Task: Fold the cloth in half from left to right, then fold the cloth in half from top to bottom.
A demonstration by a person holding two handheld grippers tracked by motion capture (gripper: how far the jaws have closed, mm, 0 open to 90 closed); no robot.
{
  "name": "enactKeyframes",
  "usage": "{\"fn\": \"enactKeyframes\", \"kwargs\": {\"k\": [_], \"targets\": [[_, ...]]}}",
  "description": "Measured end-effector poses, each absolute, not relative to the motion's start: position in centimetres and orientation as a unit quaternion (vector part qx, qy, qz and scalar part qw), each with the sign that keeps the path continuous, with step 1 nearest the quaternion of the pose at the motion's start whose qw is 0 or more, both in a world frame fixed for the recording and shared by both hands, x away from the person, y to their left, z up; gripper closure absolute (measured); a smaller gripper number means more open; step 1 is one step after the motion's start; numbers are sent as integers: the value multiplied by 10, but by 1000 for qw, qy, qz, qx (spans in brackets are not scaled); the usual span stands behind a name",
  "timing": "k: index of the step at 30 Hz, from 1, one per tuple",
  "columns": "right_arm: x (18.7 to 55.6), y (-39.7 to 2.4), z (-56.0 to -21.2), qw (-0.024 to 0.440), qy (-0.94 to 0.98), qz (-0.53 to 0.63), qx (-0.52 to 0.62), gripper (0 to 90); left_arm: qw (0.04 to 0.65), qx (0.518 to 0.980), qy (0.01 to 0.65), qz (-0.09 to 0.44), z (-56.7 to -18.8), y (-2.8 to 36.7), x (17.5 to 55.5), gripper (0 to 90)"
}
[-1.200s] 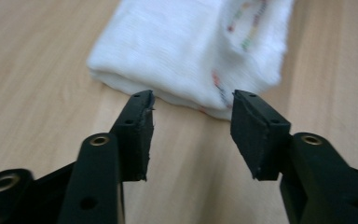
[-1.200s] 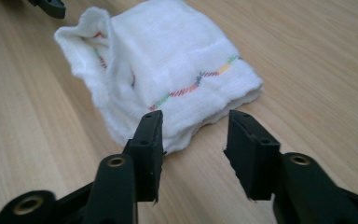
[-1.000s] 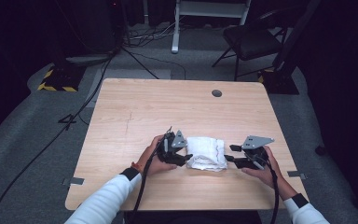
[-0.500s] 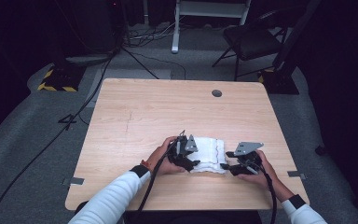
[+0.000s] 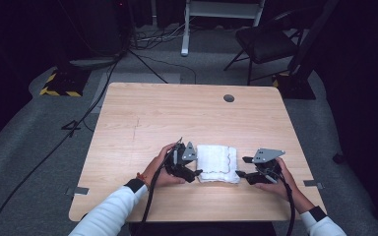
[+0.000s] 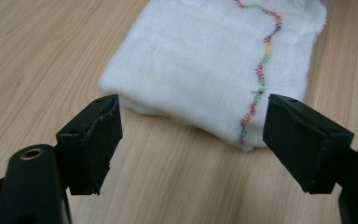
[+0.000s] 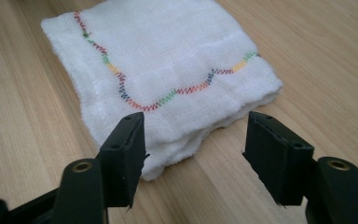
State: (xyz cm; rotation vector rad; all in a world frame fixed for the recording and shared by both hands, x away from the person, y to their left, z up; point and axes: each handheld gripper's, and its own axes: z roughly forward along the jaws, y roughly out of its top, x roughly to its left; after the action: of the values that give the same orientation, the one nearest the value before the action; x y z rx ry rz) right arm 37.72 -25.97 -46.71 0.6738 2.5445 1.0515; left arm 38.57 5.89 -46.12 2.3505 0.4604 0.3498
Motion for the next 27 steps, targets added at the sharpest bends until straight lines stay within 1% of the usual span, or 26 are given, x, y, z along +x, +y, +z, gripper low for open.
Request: {"fn": "enactKeyframes", "kwargs": {"k": [8, 12, 17, 20, 23, 27], "targets": [[377, -272, -457, 175, 881, 364, 247, 332, 332, 915, 172, 150, -454, 87, 376, 185], [373, -283, -454, 187, 877, 360, 256, 320, 318, 916, 178, 171, -451, 103, 367, 195], [368, -301, -451, 205, 871, 356, 270, 313, 306, 910, 200, 196, -451, 124, 356, 200], [366, -306, -451, 210, 869, 354, 275, 312, 307, 905, 218, 199, -452, 139, 353, 199], [364, -315, -454, 217, 867, 347, 283, 304, 296, 905, 229, 204, -455, 152, 353, 198], [362, -327, -458, 216, 864, 343, 300, 295, 290, 903, 242, 205, -460, 167, 352, 194]]}}
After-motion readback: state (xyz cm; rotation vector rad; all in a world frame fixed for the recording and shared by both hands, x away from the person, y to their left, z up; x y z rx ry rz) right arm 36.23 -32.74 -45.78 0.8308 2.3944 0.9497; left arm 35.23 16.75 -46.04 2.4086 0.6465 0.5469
